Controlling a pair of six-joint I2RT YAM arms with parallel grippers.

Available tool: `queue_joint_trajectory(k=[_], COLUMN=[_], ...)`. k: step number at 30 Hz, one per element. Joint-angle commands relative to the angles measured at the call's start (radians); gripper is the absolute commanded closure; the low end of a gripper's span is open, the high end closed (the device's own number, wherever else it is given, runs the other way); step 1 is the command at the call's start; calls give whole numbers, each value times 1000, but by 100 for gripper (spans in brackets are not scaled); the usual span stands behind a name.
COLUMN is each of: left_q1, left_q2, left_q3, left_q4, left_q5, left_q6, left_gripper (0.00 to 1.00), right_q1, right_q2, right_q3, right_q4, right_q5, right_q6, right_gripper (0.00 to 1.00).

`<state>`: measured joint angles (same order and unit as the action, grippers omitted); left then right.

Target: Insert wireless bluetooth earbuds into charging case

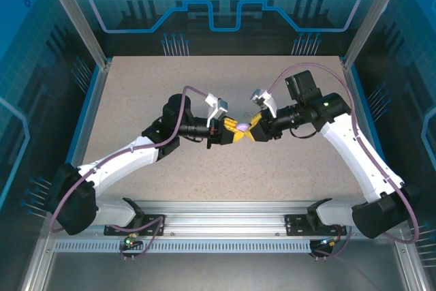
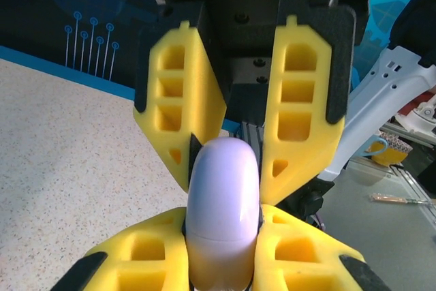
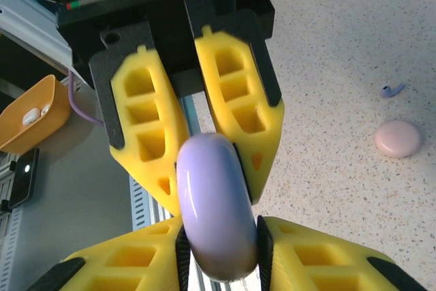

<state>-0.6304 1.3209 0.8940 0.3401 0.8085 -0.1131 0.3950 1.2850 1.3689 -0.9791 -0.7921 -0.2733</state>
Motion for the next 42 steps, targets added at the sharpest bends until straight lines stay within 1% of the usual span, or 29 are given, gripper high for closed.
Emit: queue_joint_trajectory(k=[1,6,10,12,14,25,35,42], left_q1=[-9,-9,-9,-9,-9,-9,-9,-9], left_q2=[5,0,-2,1,3,-3,-7,-14], left_q3=[-20,-23,-21,-17,-12,14,22,22], left_q4=[-46,-37,-25,-27,-25,-20,-12,-2], left_q5=[8,1,-5,-5,0,25,44,56], left_q6=[55,57,41,40,35,6,-16,-24], left_gripper=[90,90,90,90,89,89,88,89], right_q1=[16,16,16,18,20,21,24,26], right_q2=[-30,-29,-27,-29,-29,-18,-12,-4], right_q3=[26,28,29,27,25,20,12,15], right_q4=[77,79,66,58,51,26,23,31], right_q5=[-13,34,30,4,4,54,88,106], right_q6=[24,33,24,14,5,-16,-21,-9], right_gripper=[65,63,62,59,56,47,42,41])
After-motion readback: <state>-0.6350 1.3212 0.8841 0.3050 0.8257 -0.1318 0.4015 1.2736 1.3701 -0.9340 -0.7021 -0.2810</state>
